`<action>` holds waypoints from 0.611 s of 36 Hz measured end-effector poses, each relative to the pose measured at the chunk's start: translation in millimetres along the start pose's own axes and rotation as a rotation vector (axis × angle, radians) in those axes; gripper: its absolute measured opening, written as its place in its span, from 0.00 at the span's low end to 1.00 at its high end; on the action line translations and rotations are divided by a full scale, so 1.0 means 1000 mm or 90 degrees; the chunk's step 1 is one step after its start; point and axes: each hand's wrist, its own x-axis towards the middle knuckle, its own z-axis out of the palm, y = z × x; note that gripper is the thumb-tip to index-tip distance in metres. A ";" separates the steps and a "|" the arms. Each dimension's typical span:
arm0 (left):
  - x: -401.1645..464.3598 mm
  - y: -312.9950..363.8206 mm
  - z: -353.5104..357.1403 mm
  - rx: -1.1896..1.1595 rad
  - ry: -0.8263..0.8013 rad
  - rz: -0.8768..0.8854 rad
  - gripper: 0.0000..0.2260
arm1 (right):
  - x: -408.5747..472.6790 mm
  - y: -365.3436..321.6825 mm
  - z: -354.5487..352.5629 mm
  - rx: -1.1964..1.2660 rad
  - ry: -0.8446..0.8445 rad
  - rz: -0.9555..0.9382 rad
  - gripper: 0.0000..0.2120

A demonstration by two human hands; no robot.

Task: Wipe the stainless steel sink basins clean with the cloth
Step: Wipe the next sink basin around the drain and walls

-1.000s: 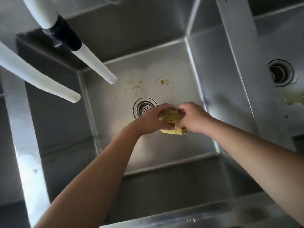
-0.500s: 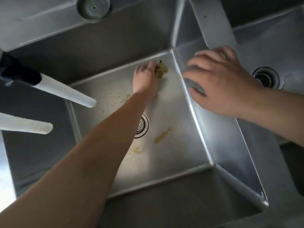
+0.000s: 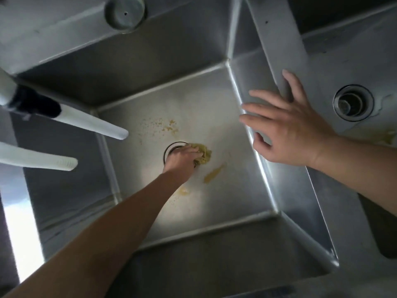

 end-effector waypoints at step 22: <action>0.062 0.088 0.051 -0.048 -0.015 0.051 0.21 | 0.006 -0.002 -0.010 -0.009 -0.131 0.074 0.26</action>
